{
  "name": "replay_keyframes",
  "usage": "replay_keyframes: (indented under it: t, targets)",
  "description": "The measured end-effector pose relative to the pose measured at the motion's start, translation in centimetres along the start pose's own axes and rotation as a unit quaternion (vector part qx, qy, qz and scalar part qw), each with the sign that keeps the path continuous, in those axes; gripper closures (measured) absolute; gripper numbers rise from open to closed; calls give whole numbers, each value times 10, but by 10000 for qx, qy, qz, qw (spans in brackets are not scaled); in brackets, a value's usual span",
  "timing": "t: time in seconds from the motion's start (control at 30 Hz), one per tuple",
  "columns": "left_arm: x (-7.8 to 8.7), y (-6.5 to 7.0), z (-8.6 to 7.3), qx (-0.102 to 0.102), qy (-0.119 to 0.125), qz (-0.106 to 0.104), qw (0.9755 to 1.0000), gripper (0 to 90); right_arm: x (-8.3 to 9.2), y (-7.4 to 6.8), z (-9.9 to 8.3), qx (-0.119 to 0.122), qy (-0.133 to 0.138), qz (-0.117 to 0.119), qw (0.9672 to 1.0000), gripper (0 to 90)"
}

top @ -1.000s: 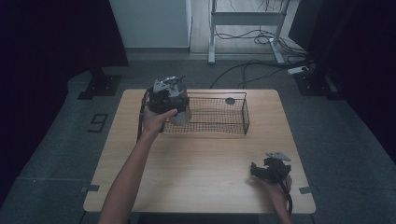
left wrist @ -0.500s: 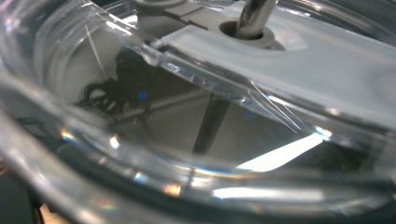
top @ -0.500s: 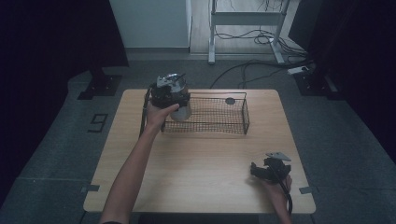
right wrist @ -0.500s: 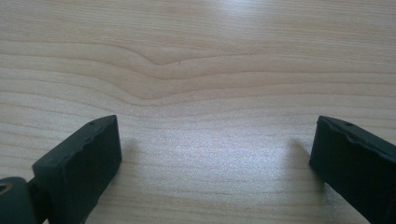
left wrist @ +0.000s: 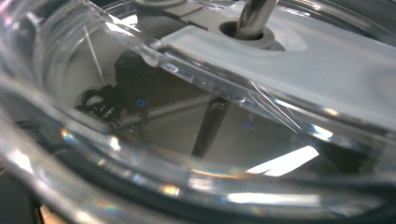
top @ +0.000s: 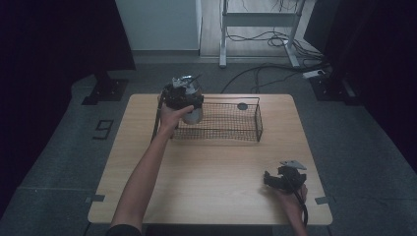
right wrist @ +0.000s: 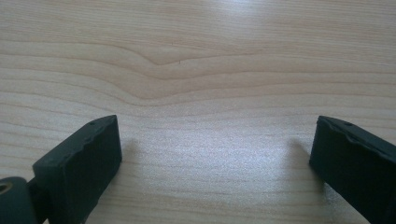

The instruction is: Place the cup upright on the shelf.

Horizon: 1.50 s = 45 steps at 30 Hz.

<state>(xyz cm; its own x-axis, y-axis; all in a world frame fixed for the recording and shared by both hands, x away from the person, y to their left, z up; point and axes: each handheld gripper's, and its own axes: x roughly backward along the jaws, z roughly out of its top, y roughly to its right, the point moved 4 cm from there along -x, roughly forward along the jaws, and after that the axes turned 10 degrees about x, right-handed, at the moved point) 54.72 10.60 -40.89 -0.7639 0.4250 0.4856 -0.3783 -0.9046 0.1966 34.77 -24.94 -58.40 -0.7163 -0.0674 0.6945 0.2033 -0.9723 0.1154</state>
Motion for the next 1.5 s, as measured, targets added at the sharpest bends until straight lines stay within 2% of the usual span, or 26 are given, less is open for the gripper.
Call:
replay_keyframes:
  t: [0.07,0.23,0.3,0.43,0.6,1.03,1.5]
  targets:
    - [-4,-2,2,96,46,107,9999,39,0,0,0,1,1,0,10000,19]
    - [-11,-6,4,59,54,233,9997,39,0,0,0,1,2,0,10000,19]
    - [-18,-11,1,130,-40,258,9996,39,0,0,0,3,2,-1,10000,19]
    - [-26,-15,1,76,-116,387,9992,39,0,0,0,3,2,-1,10000,19]
    - [-31,-17,-1,89,-162,361,9992,39,0,0,0,-1,2,0,10000,18]
    - [-58,-13,-32,166,-385,351,9985,39,0,0,0,6,3,0,10000,20]
    - [-68,-16,-52,204,-517,446,9975,39,0,0,0,6,4,2,10000,21]
